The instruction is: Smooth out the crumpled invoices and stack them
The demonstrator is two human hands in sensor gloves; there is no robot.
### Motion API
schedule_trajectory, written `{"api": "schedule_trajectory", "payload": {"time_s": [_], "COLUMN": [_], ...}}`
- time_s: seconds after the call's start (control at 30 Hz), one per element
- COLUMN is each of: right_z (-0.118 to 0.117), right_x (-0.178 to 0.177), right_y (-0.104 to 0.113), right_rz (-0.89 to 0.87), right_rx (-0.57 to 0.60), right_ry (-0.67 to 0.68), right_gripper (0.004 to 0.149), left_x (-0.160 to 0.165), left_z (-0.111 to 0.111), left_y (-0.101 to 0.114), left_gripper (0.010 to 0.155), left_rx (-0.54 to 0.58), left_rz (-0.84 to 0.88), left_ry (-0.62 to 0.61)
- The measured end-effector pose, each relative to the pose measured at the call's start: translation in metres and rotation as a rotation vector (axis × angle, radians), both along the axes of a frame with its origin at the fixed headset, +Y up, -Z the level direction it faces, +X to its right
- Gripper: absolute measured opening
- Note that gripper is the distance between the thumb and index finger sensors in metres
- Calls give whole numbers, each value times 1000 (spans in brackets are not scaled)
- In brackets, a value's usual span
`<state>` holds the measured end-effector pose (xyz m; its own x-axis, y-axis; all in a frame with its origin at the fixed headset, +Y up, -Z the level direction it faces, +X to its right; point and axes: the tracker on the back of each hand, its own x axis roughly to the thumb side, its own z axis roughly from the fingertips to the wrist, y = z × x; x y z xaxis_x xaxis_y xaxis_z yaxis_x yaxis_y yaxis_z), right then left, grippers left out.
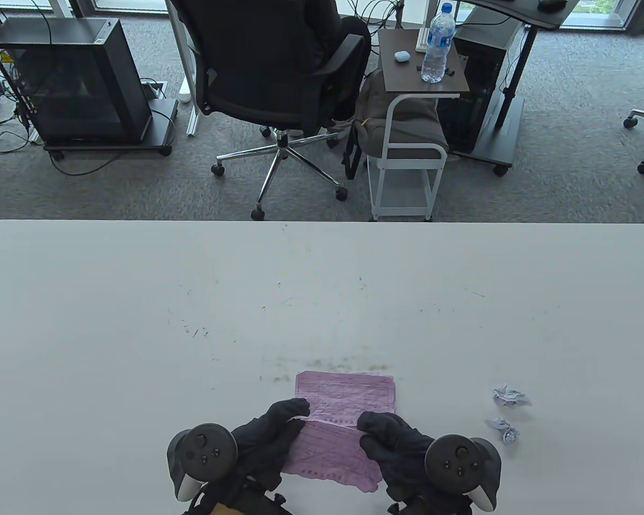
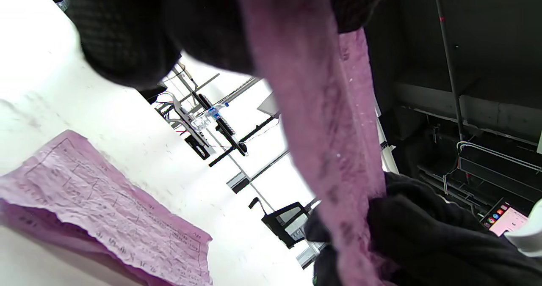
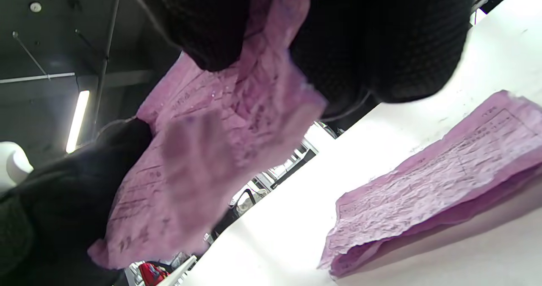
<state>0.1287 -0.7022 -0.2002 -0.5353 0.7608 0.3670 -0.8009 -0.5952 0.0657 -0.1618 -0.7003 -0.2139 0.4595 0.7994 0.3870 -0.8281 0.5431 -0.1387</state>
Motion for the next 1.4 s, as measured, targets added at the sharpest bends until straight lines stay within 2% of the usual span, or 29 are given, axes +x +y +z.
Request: {"api": "schedule_trajectory", "payload": {"time_s": [0.17, 0.37, 0.47, 0.6, 0.73, 0.8, 0.87, 1.03, 1.23, 1.4], "right_z": [-3, -8, -10, -11, -11, -11, -10, -11, -11, -11], "right_x": [6, 7, 4, -6, -18, -22, -22, -20, -19, -18], "right_y": [-6, -15, -26, -42, -51, -53, -54, -56, -57, -56], "right_rz": [22, 252, 389, 496, 634, 654, 670, 675, 675, 689], "right_rx": [-36, -107, -151, -246, -251, -253, -250, -264, -270, -263], "right_ry": [-41, -56, -66, -25, 1, 9, -5, -36, -51, -63], "right_gripper": [42, 41, 41, 41, 41, 41, 41, 41, 41, 42], "left_x": [-2, 5, 9, 17, 37, 45, 51, 67, 72, 65], "left_z": [-4, -11, -14, -12, -7, -4, -1, 2, 5, 2], "left_y": [-11, -33, -44, -45, -44, -46, -51, -61, -73, -76], "left_gripper": [44, 44, 45, 59, 59, 56, 58, 60, 65, 68], "left_rx": [-69, -213, -267, -192, -115, -122, -178, -254, -333, -450], "left_rz": [-64, -296, -478, -605, -702, -751, -804, -986, -1176, -1186], "left_ry": [22, -11, -27, -61, -214, -286, -369, -459, -453, -385]}}
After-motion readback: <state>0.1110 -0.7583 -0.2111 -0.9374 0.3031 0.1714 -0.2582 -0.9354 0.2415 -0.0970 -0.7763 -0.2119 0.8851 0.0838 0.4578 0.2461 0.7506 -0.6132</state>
